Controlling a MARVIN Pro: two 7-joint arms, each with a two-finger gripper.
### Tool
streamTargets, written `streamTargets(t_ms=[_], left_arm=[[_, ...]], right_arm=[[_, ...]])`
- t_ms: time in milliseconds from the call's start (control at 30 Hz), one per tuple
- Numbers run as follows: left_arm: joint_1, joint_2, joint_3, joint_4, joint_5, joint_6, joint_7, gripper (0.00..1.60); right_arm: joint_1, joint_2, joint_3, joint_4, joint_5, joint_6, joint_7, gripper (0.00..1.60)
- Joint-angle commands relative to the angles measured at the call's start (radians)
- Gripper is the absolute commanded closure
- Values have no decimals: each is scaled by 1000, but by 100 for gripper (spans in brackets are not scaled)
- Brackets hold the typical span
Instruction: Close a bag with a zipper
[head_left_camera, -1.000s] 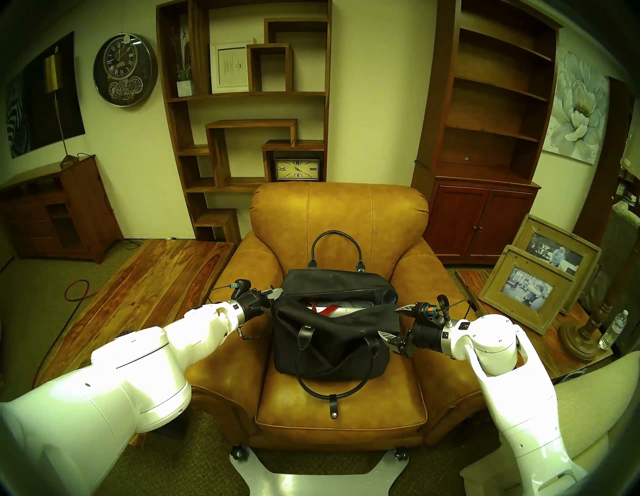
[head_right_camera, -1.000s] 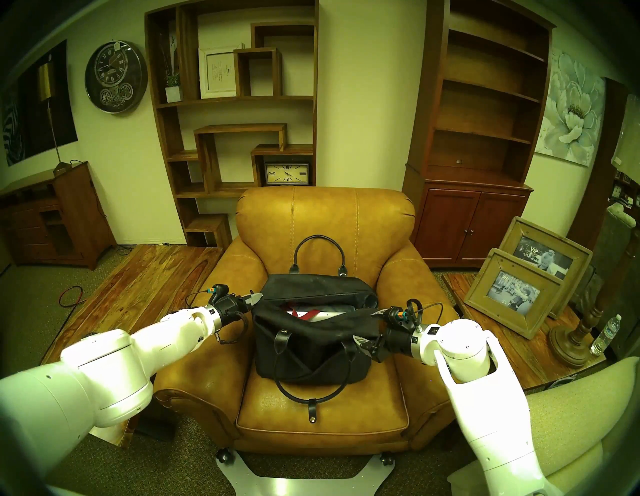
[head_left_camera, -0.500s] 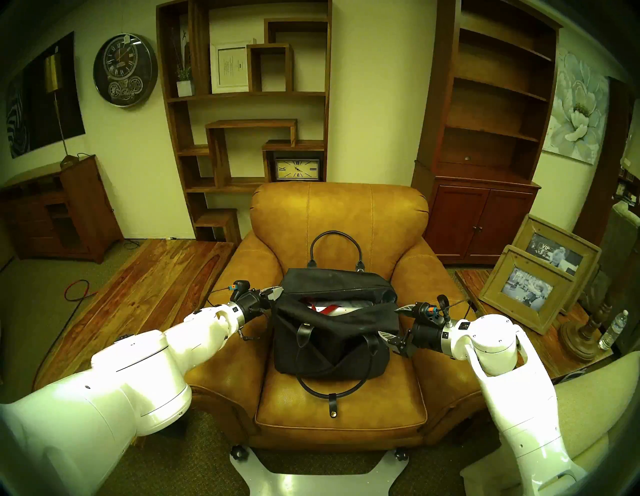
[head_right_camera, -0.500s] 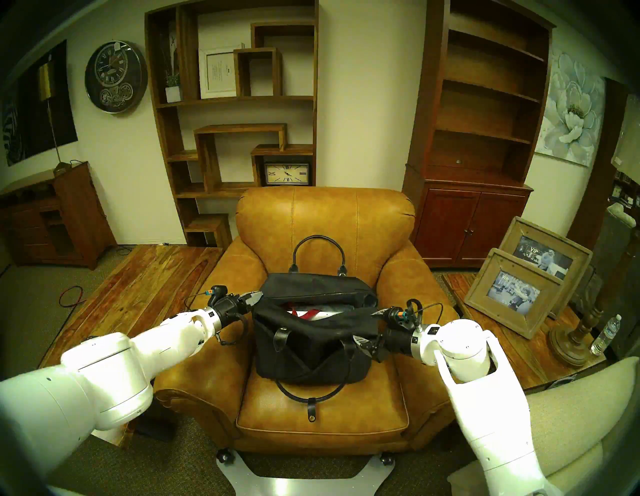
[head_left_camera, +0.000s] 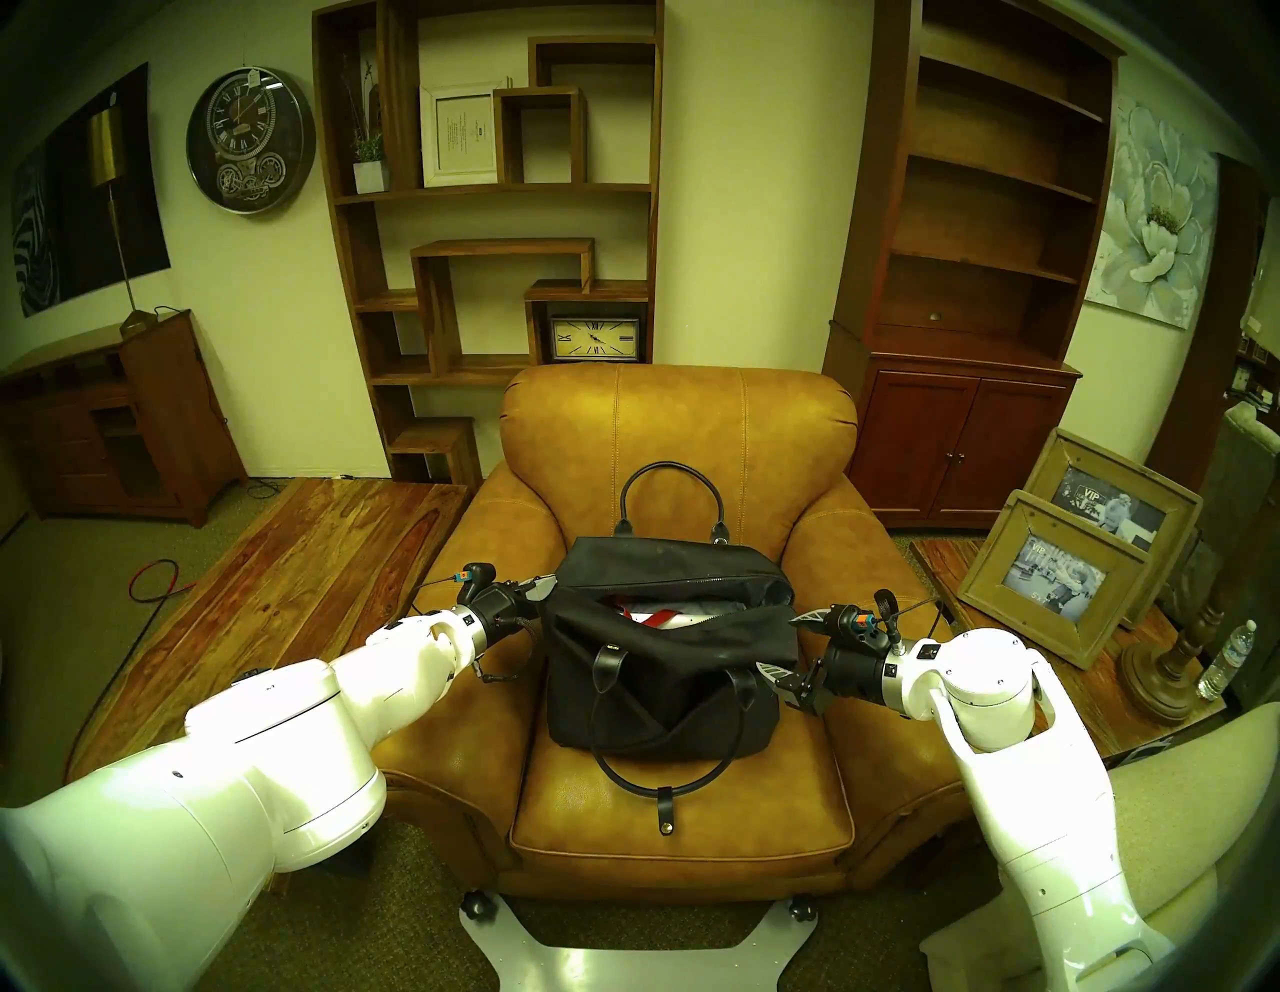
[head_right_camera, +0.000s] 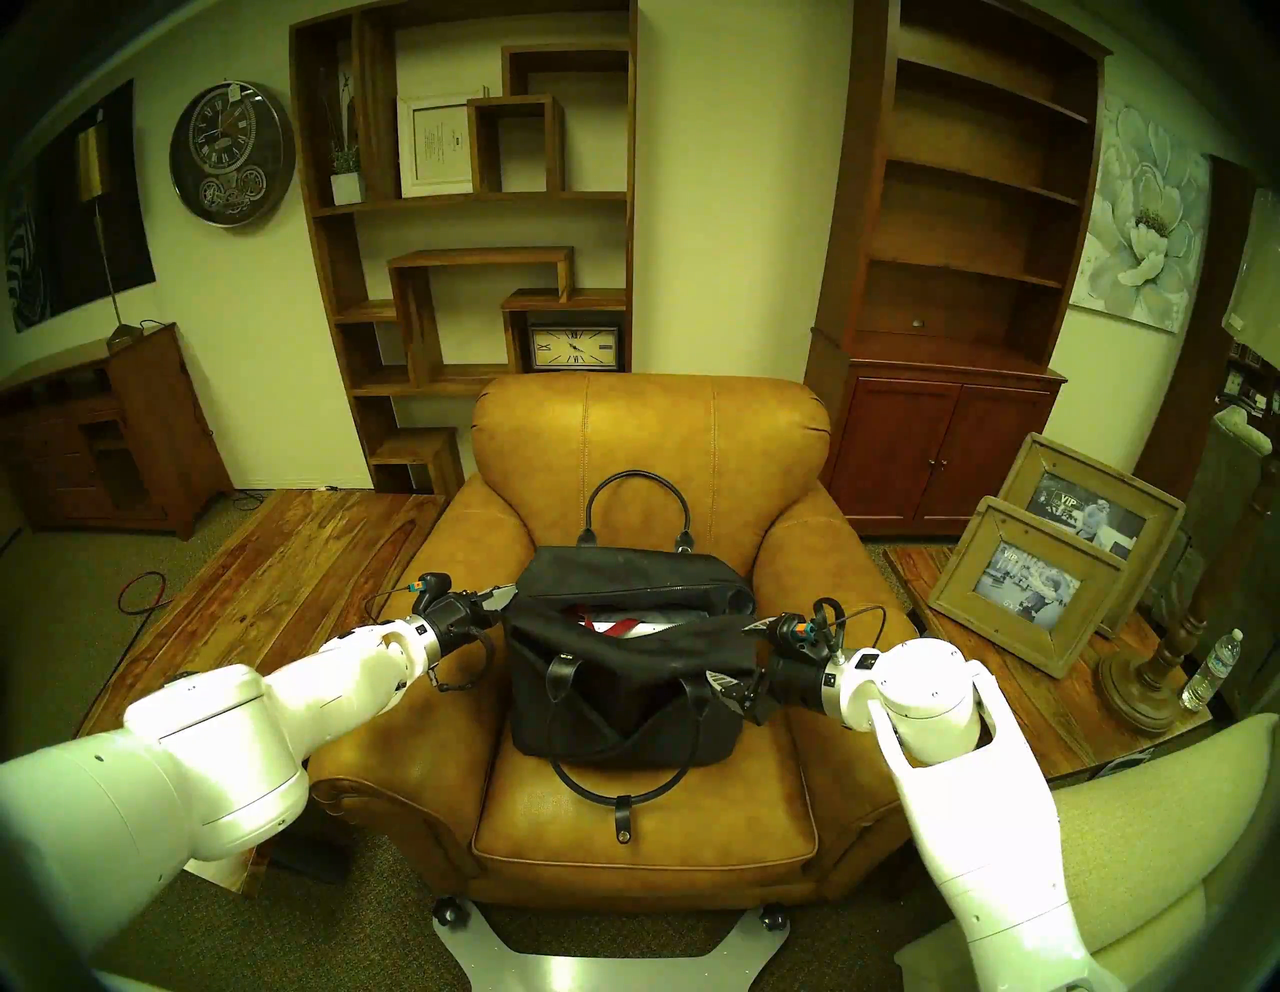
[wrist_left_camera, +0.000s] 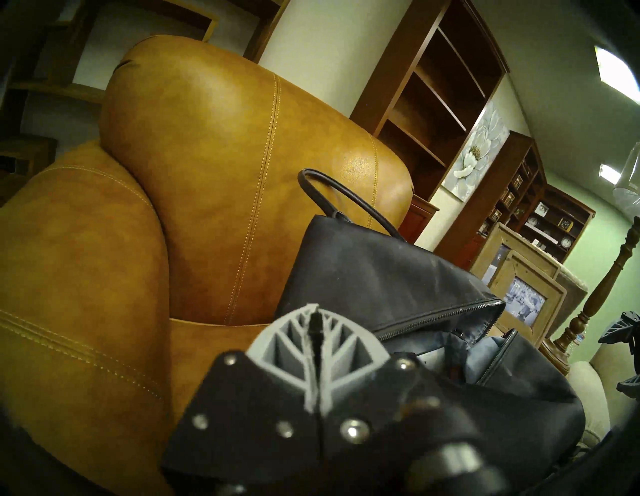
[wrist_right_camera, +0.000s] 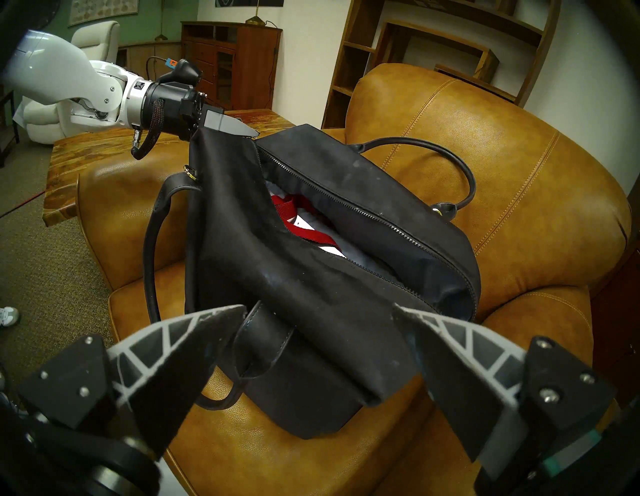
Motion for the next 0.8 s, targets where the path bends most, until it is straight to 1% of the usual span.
streamTargets(t_ms=[0, 33, 233, 333, 500, 733, 767], left_arm=[[-22, 15, -19, -31, -17, -7, -65, 160], [-24, 15, -23, -38, -20, -7, -77, 160], [-34, -2, -28, -53, -21, -6, -77, 160], [-39, -19, -24, -62, -14, -9, -69, 160], [-40, -48, -15, -65, -3, -16, -33, 160], [-47, -75, -15, -87, -2, -24, -14, 159], [-50, -80, -7, -91, 6, -22, -12, 159]], right_arm=[[8, 2, 0, -18, 0, -2, 2, 0], [8, 2, 0, -17, 0, -2, 2, 0], [8, 2, 0, -17, 0, -2, 2, 0], [8, 2, 0, -17, 0, -2, 2, 0], [8, 1, 0, -16, 0, -2, 2, 0], [8, 1, 0, -16, 0, -3, 2, 0], [9, 1, 0, -16, 0, -3, 2, 0]])
